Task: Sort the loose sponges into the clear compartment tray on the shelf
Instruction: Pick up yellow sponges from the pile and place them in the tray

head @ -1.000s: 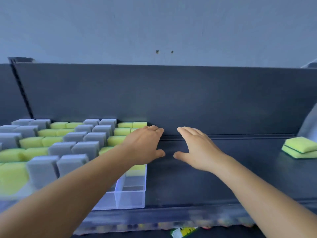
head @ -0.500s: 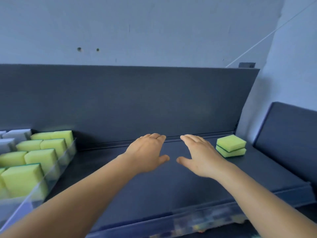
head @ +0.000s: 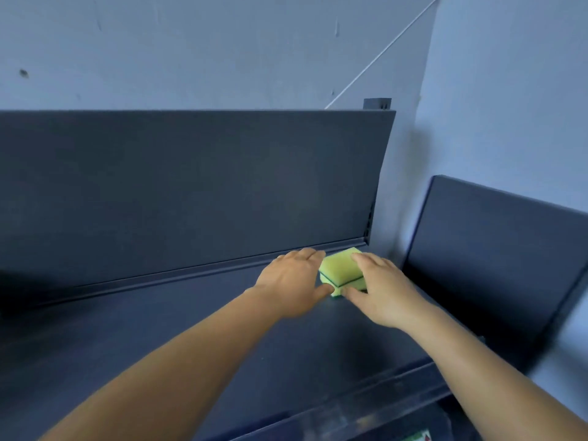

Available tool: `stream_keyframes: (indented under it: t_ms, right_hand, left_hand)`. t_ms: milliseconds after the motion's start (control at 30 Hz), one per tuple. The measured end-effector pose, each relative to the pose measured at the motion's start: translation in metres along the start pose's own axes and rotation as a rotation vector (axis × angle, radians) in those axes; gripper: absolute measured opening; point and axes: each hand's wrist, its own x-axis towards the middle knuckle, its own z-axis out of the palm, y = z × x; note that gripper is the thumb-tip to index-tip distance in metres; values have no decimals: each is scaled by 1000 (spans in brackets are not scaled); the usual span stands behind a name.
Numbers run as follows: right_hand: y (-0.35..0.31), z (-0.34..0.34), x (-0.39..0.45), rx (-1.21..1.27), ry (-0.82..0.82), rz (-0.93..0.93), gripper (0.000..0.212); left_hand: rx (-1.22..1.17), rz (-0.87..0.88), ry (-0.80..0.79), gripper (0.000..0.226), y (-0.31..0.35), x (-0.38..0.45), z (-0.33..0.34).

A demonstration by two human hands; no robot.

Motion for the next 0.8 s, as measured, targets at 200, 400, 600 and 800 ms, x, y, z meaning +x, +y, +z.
stream_keyframes:
  t_ms: [200,400,600,800]
  right_hand:
    - [36,7,12,35,-30,114,72]
    - [42,17,28,10,-88,190,62]
    - [21,34,36,182,-59,169,49]
    - [-22,36,37,506,127,81,36]
  left_hand:
    - [21,42,-63,61,16,50,20]
    - [-26,-50,-112,47,10,67,33]
    - [-63,-140,-79,44,-9,47,27]
    - [-445,-249,17,101,-38,6,25]
